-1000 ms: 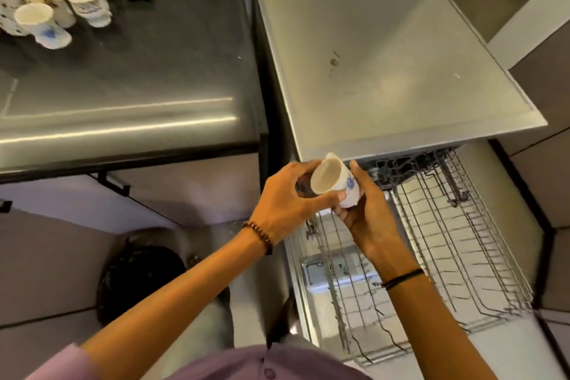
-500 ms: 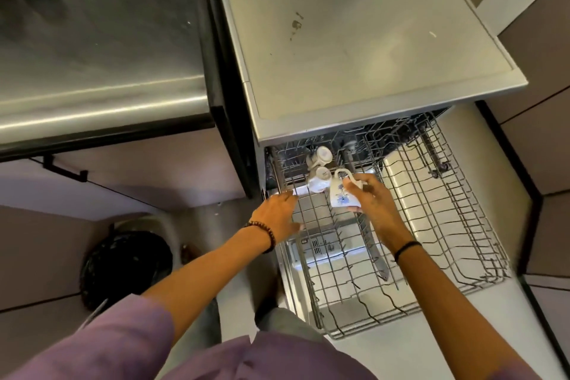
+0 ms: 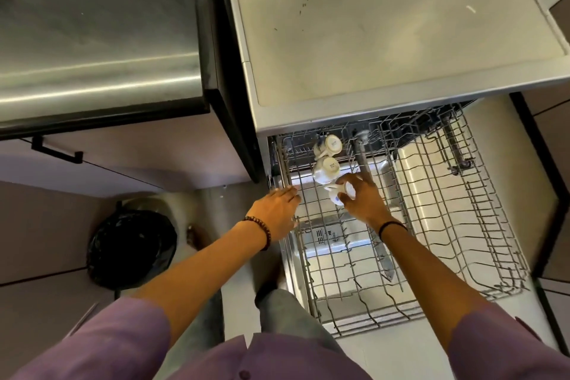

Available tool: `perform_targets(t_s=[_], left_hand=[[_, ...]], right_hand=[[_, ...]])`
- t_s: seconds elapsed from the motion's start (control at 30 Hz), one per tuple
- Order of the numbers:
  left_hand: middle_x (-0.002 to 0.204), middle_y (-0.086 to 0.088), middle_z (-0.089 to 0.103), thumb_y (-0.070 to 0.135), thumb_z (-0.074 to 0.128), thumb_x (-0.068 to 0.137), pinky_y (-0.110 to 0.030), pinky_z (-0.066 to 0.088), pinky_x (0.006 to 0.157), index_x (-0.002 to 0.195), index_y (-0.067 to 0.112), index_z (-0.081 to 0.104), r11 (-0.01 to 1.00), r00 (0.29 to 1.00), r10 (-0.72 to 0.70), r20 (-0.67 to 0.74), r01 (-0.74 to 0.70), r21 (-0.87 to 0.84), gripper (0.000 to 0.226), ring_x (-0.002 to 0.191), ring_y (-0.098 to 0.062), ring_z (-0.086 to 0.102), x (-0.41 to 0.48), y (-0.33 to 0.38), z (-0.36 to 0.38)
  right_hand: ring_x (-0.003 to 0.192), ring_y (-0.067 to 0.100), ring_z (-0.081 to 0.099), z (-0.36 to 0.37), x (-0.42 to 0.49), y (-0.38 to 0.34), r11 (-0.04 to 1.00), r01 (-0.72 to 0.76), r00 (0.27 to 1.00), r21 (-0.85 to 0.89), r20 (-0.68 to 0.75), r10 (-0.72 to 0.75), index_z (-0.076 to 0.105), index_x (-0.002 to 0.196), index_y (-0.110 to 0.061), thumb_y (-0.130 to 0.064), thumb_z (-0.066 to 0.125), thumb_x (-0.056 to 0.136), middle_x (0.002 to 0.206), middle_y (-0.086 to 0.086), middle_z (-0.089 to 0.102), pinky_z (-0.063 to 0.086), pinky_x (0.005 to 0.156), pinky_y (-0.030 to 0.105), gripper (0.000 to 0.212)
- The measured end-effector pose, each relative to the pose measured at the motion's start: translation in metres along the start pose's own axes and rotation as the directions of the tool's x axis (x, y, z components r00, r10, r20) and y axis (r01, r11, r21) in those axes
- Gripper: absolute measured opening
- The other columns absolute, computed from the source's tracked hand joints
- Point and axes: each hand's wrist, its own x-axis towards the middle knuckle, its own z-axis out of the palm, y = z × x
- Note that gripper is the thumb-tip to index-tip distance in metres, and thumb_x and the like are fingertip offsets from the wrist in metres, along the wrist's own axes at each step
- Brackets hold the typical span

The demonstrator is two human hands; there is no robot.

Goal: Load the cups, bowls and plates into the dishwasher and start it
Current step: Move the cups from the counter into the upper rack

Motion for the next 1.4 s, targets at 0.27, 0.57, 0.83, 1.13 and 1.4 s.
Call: perform_targets(t_s=[0.27,0.57,0.83,1.13,1.4], left_hand=[[0.161,-0.002,0.004,0.020,0.042,0.099,-0.031,0.007,0.118,0.153,0.015,0.011,1.000,1.000,0.006,0.022,-0.006,-0.030,0.062,0.148,-0.016,0.004,0.000,-0.009,0.005],[0.162,0.002,0.003,0.017,0.048,0.097,-0.038,0.026,0.116,0.153,0.020,0.015,0.997,0.997,-0.027,0.075,0.032,-0.068,0.064,0.148,-0.019,0.010,0.000,-0.010,0.001],[0.162,0.002,0.004,0.011,0.047,0.096,-0.041,0.033,0.112,0.152,0.019,0.020,0.996,0.997,-0.016,0.077,0.023,-0.084,0.062,0.147,-0.022,0.014,-0.003,-0.013,0.000],[0.162,0.003,0.002,0.006,0.049,0.093,-0.043,0.040,0.108,0.151,0.019,0.022,0.993,0.998,-0.019,0.060,0.026,-0.114,0.065,0.147,-0.020,0.013,-0.003,-0.015,0.009],[0.162,0.000,0.003,0.015,0.051,0.094,-0.039,0.037,0.109,0.151,0.017,0.020,0.990,0.999,0.007,0.053,0.001,-0.143,0.065,0.148,-0.018,0.011,-0.005,-0.015,0.007]], right_hand=[[0.113,0.040,0.051,0.024,0.005,0.018,0.999,0.038,0.999,0.038,-0.037,-0.037,0.066,0.116,-0.011,-0.005,0.072,0.081,0.126,0.020,0.052,0.045,0.096,0.037,0.036],[0.111,0.035,0.056,0.036,0.003,0.013,0.997,0.035,0.999,0.063,-0.022,-0.034,0.063,0.122,-0.008,-0.008,0.074,0.084,0.128,0.020,0.052,0.036,0.089,0.025,0.040],[0.101,0.029,0.055,0.046,-0.005,0.001,0.985,-0.079,0.975,0.151,-0.194,0.108,0.047,0.121,0.005,-0.008,0.076,0.083,0.120,0.022,0.052,0.048,0.081,0.032,0.049],[0.111,0.035,0.062,0.059,-0.012,0.004,0.998,0.051,0.992,0.034,-0.118,-0.046,0.056,0.132,-0.003,-0.004,0.068,0.086,0.139,0.014,0.054,0.051,0.093,0.034,0.048],[0.105,0.037,0.062,0.056,-0.022,-0.015,0.997,-0.060,0.984,0.044,-0.163,0.067,0.056,0.123,0.002,-0.009,0.070,0.086,0.120,0.019,0.062,0.055,0.087,0.041,0.041]])
